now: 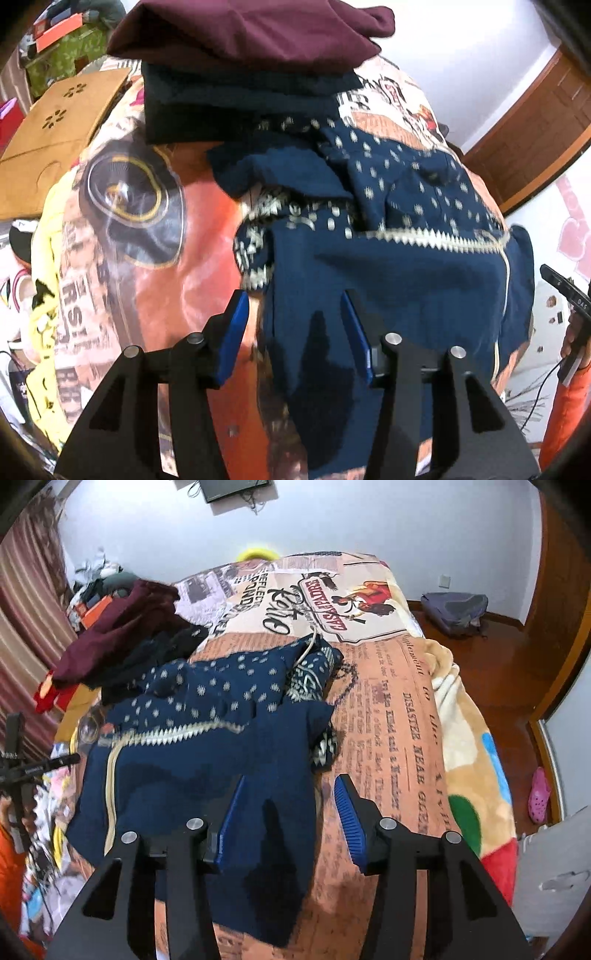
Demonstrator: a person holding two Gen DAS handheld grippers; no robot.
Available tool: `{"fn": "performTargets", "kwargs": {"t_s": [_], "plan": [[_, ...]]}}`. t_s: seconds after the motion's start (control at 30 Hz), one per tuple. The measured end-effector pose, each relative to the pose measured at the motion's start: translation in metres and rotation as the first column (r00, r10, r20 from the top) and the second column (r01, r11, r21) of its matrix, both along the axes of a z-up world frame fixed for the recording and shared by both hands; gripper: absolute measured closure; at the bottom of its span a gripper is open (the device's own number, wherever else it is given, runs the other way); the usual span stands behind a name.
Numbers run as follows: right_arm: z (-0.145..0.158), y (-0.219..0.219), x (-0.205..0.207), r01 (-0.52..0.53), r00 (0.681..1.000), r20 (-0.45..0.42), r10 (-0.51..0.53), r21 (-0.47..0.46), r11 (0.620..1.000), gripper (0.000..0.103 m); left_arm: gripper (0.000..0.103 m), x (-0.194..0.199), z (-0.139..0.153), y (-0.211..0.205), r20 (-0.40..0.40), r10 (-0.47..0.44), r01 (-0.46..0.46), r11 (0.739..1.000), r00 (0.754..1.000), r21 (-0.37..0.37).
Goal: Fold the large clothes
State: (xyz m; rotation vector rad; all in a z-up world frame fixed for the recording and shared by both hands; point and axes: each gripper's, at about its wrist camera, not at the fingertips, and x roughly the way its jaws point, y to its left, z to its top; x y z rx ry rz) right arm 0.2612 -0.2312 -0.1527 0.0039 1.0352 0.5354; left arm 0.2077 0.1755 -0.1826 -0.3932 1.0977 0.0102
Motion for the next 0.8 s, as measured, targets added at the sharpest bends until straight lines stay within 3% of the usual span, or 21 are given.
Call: {"fn": "performTargets", "kwargs": {"t_s": [0.17, 0.3, 0.37, 0.4, 0.47, 0.57, 0.6, 0.67, 0.7, 0.73, 0.8], "plan": [[-0.02, 0.001, -0.015, -0.017, 0.998, -0.062, 0.016, -0.017, 1.0, 0.058, 0.053, -0.016, -0.024, -0.01, -0.064, -0.031, 0.027, 0.997, 0.997, -0.066], [-0.04, 0.0, -0.026, -0.011, 0.996, -0.091, 0.009, -0.023, 1.0, 0.057, 0.053, -0.027, -0.056, -0.016, -0.137, -0.03, 0.007, 0.986, 0.99, -0.167], [-0.04, 0.0, -0.031, -0.008, 0.996, -0.086, 0.006, -0.013, 1.0, 0.052, 0.052, -0.032, -0.06, -0.015, -0.129, 0.008, -0.033, 0.981, 0.992, -0.191], [-0.041, 0.001, -0.032, -0.011, 0.995, -0.098, 0.011, 0.0, 1.0, 0.045, 0.053, -0.033, -0.061, -0.015, -0.128, 0.015, -0.042, 0.976, 0.992, -0.213], [-0.04, 0.005, -0.035, -0.012, 0.997, -0.08, 0.011, -0.005, 1.0, 0.044, 0.053, -0.032, -0.061, -0.017, -0.116, 0.012, -0.04, 0.969, 0.993, -0.244], [-0.038, 0.013, -0.038, -0.026, 0.999, -0.041, 0.025, -0.025, 0.999, 0.044, 0.059, -0.031, -0.053, -0.03, -0.09, -0.016, -0.002, 0.981, 0.996, -0.196], [-0.037, 0.015, -0.04, -0.031, 0.999, -0.029, 0.031, -0.026, 0.999, 0.049, 0.065, -0.032, -0.049, -0.036, -0.074, -0.038, 0.025, 0.985, 0.997, -0.168], [-0.034, 0.019, -0.042, -0.06, 0.998, -0.01, 0.06, -0.015, 0.998, 0.068, 0.076, -0.032, -0.041, -0.044, -0.055, -0.067, 0.059, 0.989, 0.996, -0.137], [-0.033, 0.021, -0.042, -0.084, 0.996, -0.021, 0.084, 0.009, 0.996, 0.085, 0.087, -0.031, -0.038, -0.046, -0.047, -0.078, 0.072, 0.99, 0.996, -0.122], [-0.031, 0.023, -0.042, -0.093, 0.995, -0.024, 0.094, 0.025, 0.995, 0.093, 0.092, -0.03, -0.032, -0.048, -0.042, -0.091, 0.086, 0.99, 0.995, -0.107], [-0.024, 0.028, -0.043, -0.101, 0.995, 0.013, 0.101, 0.012, 0.995, 0.094, 0.092, -0.027, -0.02, -0.047, -0.02, -0.1, 0.096, 0.987, 0.995, -0.125]]}}
